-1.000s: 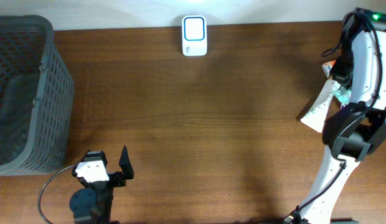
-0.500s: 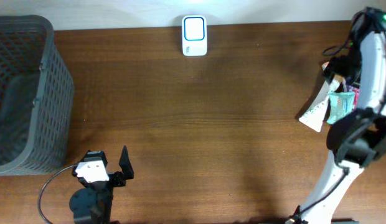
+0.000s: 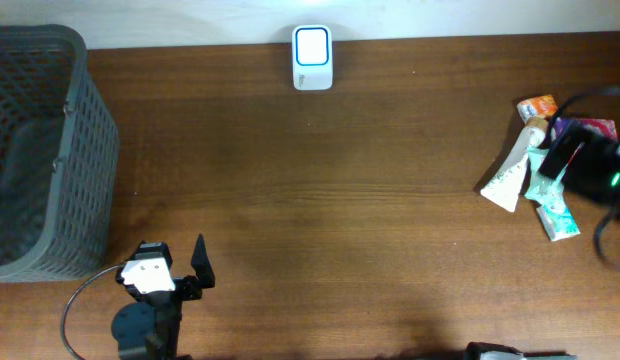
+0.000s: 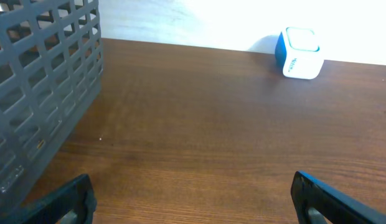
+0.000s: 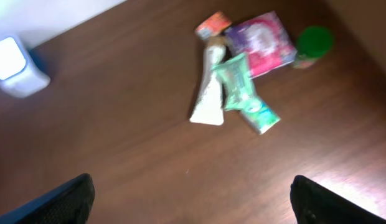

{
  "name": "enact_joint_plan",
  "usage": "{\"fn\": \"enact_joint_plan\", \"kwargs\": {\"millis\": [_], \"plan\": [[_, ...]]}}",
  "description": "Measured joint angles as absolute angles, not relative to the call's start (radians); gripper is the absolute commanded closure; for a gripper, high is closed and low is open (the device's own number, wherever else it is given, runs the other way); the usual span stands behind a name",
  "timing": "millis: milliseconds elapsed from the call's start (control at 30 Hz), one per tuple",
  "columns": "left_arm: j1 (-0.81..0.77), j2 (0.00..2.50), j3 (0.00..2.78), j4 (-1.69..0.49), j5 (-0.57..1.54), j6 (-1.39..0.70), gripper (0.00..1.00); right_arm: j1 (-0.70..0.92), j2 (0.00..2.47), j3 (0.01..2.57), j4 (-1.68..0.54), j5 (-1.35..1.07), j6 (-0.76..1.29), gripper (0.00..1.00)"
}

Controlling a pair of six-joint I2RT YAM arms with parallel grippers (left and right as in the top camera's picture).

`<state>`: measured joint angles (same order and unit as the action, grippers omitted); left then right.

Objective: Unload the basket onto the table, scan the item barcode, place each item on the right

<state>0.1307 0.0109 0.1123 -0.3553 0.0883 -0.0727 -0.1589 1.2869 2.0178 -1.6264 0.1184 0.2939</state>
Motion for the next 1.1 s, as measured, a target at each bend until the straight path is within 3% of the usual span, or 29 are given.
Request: {"fn": "enact_joint_plan", "kwargs": {"millis": [200,433,1100], "plan": [[0.131,0.011,0.112,-0.356,0.088,-0.073,0.01,-0.038,0.916,1.611,-1.535,0.105,0.287,0.01],[0.131,0.011,0.112,-0.356,0.088,-0.073,0.01,-0.035,0.556,1.409,-1.517,0.105,0.288,0.01],[0.131,0.011,0.112,-0.356,0.088,-0.073,0.01,-0.035,0.457,1.383,-1.526,0.105,0.288,0.01]]}}
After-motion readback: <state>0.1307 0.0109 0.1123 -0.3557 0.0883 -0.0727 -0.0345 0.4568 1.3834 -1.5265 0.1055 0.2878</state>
